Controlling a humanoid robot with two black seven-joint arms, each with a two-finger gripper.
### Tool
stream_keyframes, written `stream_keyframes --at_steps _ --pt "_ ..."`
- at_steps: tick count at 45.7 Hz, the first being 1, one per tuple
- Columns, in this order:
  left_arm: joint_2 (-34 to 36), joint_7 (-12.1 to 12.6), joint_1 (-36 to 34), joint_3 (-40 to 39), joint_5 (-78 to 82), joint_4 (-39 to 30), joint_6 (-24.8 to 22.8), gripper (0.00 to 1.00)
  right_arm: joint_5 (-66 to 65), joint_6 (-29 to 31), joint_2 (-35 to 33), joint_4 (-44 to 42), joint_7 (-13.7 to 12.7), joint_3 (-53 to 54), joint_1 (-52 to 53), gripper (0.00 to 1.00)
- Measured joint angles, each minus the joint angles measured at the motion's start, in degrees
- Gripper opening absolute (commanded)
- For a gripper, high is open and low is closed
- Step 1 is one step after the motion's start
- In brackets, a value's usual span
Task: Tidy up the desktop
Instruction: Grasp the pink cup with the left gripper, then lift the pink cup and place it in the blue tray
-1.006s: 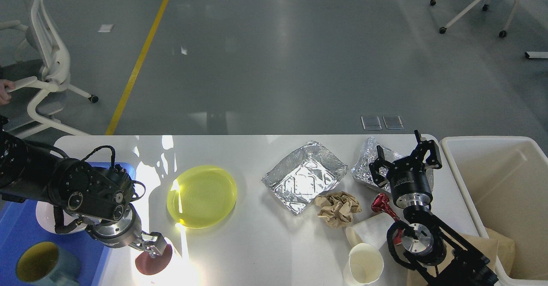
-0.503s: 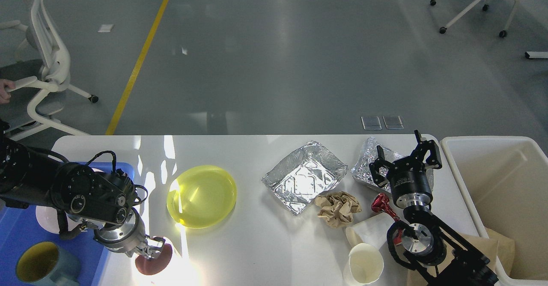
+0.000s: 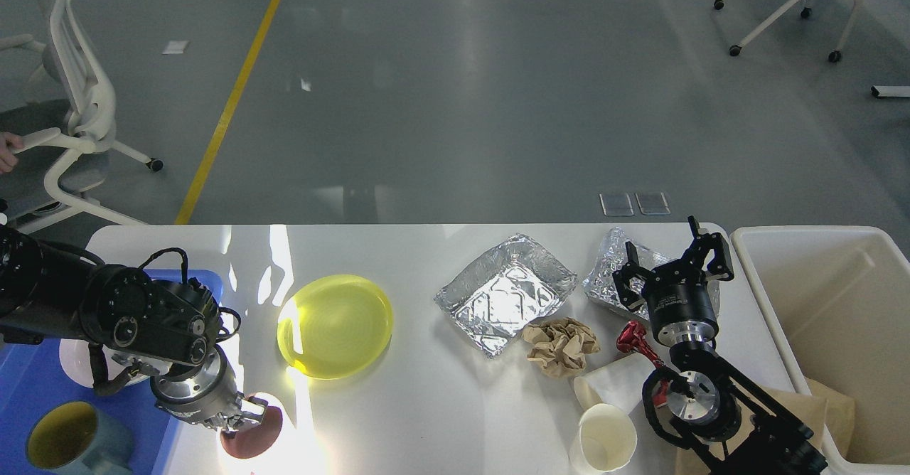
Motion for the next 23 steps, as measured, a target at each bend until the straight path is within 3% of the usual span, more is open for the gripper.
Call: stream_keyframes --at_steps 14,23 --pt "0.2 0.0 -3.3 0.6 -2.4 -0.2 -3.8 0.0 0.0 0.0 0.0 0.0 0.0 0.0 0.0 1.0" --pt "1.9 -0.1 -15.6 2.6 -7.0 -1.5 -16.8 0.0 0.0 0.0 0.0 0.0 0.0 0.0 0.0 1.0"
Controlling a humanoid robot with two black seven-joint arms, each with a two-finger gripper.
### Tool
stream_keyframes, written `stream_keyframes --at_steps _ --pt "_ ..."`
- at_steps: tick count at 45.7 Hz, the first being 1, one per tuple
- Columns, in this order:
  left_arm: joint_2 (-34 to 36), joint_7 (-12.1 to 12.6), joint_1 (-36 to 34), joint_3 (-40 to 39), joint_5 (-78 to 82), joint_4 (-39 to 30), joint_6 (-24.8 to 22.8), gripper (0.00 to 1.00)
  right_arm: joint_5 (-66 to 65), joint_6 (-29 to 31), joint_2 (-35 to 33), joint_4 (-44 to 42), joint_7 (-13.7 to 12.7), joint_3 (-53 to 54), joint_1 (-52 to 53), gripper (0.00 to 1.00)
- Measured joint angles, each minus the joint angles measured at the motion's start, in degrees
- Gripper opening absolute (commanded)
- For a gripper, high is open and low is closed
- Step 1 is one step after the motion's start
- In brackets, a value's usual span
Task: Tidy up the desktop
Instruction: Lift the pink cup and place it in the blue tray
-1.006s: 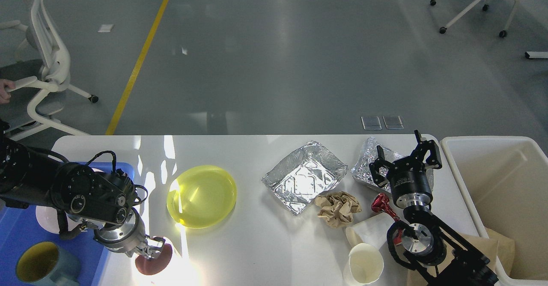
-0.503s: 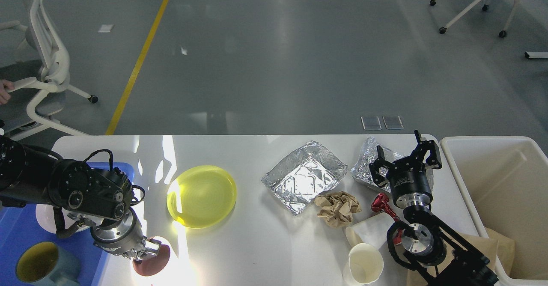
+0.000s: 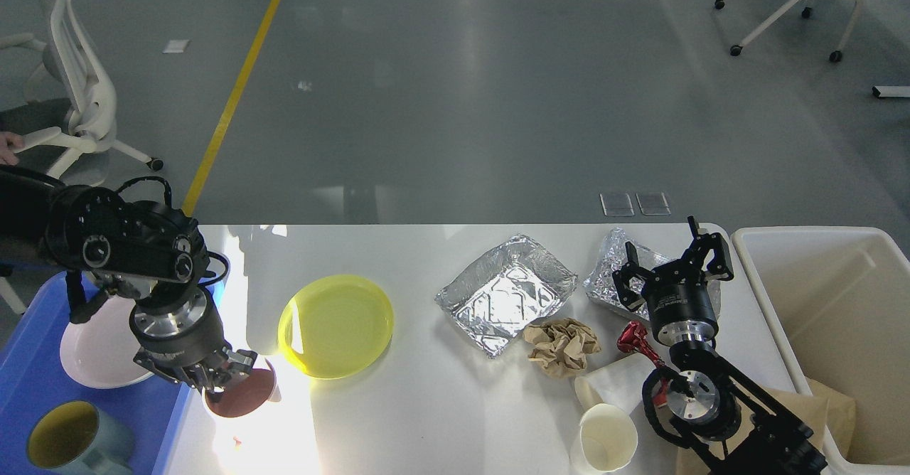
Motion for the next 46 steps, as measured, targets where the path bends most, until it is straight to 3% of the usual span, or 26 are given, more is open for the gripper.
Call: stream_keyframes --at_steps 6,17,23,31,46 --pt "-0.9 -0.6 -11.1 3.7 -5.0 -2.3 -7.8 0.0 0.0 0.0 0.0 0.0 0.0 0.0 0.0 1.0" --pt "-2.1 -1.4 -31.6 9.6 -13.8 -9.3 -13.0 0.0 0.0 0.0 0.0 0.0 0.0 0.0 0.0 1.0" --pt "-4.1 -4.3 -39.3 12.3 -17.9 -11.1 -17.1 0.0 0.0 0.0 0.0 0.0 0.0 0.0 0.0 1.0" --pt "-5.3 -8.7 -41.6 15.8 -19.1 -11.3 -18.1 0.0 0.0 0.0 0.0 0.0 0.0 0.0 0.0 1.0" --pt "6.6 -8.3 -37.4 23.2 -14.2 -7.4 -18.1 0.02 0.0 0.0 0.0 0.0 0.0 0.0 0.0 1.0"
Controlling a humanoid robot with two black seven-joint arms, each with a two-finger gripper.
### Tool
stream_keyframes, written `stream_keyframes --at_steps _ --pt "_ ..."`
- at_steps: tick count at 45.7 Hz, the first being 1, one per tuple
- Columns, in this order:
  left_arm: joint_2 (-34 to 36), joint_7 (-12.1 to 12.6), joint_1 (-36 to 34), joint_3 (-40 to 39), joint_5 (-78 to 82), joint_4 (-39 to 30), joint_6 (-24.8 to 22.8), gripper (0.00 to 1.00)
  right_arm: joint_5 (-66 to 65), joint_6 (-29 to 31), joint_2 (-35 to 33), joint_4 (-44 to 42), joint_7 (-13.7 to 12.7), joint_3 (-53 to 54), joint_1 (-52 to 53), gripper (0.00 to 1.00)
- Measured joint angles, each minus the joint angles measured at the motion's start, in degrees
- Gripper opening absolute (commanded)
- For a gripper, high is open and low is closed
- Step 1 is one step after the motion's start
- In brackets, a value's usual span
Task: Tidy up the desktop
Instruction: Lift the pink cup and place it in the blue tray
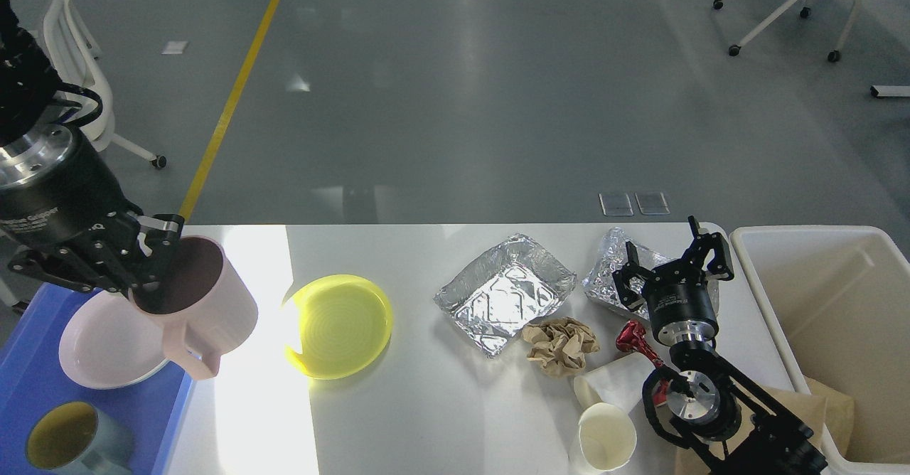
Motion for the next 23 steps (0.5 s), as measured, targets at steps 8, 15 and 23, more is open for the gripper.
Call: stream_keyframes --at_steps 8,15,23 --pt "10.9 -0.1 6.8 1.6 7.2 7.9 0.0 0.03 0.0 0.0 0.0 0.0 0.0 0.0 0.0 1.0" --pt "18.6 -1.0 14.9 1.1 13.3 16.8 0.0 0.04 0.0 0.0 0.0 0.0 0.0 0.0 0.0 1.0" --pt "26.9 -1.3 23.7 -1.7 18.0 27.4 0.0 0.05 0.0 0.0 0.0 0.0 0.0 0.0 0.0 1.0"
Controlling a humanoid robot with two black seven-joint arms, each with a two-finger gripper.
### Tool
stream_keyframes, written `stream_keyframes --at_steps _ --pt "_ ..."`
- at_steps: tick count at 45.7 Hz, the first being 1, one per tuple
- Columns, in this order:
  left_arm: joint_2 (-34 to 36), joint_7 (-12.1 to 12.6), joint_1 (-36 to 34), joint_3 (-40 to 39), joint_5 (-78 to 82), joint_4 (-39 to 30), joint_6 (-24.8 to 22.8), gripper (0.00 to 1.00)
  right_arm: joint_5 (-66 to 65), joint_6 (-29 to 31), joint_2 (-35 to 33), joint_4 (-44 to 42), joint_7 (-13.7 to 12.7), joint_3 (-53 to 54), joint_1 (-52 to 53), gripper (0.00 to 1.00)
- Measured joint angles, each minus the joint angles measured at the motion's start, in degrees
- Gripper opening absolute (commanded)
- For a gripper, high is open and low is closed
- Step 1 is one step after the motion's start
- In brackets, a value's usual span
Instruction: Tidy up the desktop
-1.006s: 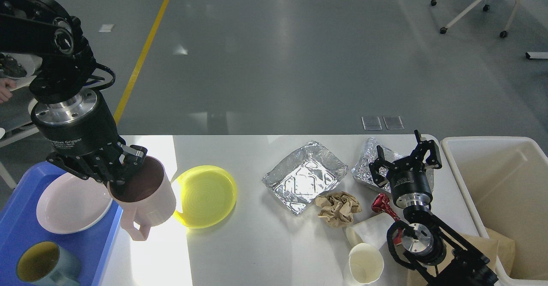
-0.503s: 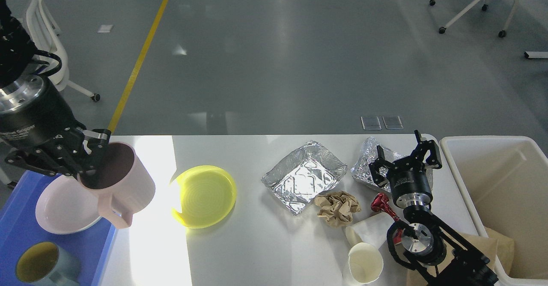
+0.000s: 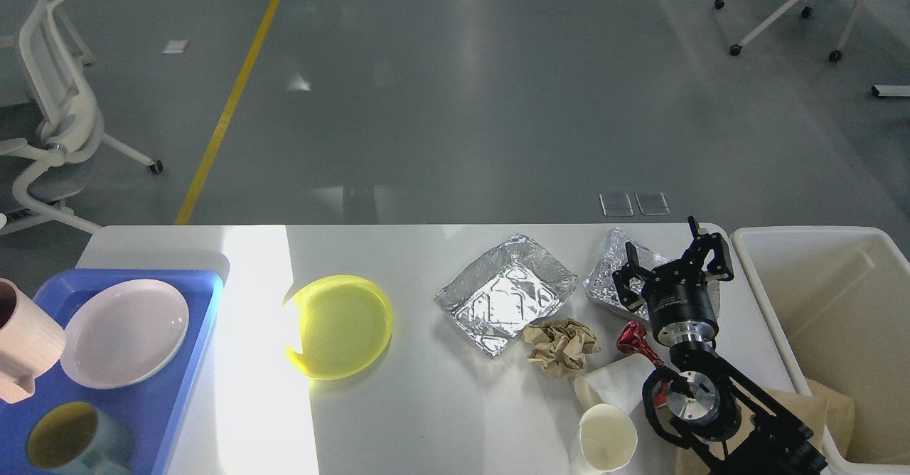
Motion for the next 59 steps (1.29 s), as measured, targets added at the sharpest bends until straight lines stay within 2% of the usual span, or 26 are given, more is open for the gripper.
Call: stream_keyframes --at_steps 5,8,19,25,31,37,42,50,59 --pt "3.4 0.0 6.8 -3.9 1.9 5.2 0.0 0.05 0.0 0.0 0.0 0.0 0.0 0.0 0.0 1.0" --pt "4.6 -0.2 13.8 -8.0 2.4 9.7 0.0 0.05 0.0 0.0 0.0 0.0 0.0 0.0 0.0 1.0" --pt "4.5 -1.2 35.8 -25.3 4.9 20.6 0.0 0.05 0.0 0.0 0.0 0.0 0.0 0.0 0.0 1.0" --pt "4.4 -1.3 44.4 -33.0 5.6 24.6 0.0 0.05 0.0 0.0 0.0 0.0 0.0 0.0 0.0 1.0" --pt "4.3 -2.4 47.6 -35.8 5.6 25.9 0.0 0.05 0.0 0.0 0.0 0.0 0.0 0.0 0.0 1.0" --pt "2.5 -7.0 50.6 -36.5 6.4 28.3 0.0 0.05 0.0 0.0 0.0 0.0 0.0 0.0 0.0 1.0" --pt "0.8 -9.2 52.5 -37.0 6.7 29.5 0.0 0.05 0.0 0.0 0.0 0.0 0.0 0.0 0.0 1.0" --pt "-0.5 -10.6 54.9 -37.2 7.0 30.1 0.0 0.06 0.0 0.0 0.0 0.0 0.0 0.0 0.0 1.0" --pt "-1.9 -14.2 56.6 -37.0 9.9 32.8 0.1 0.06 0.0 0.0 0.0 0.0 0.0 0.0 0.0 1.0"
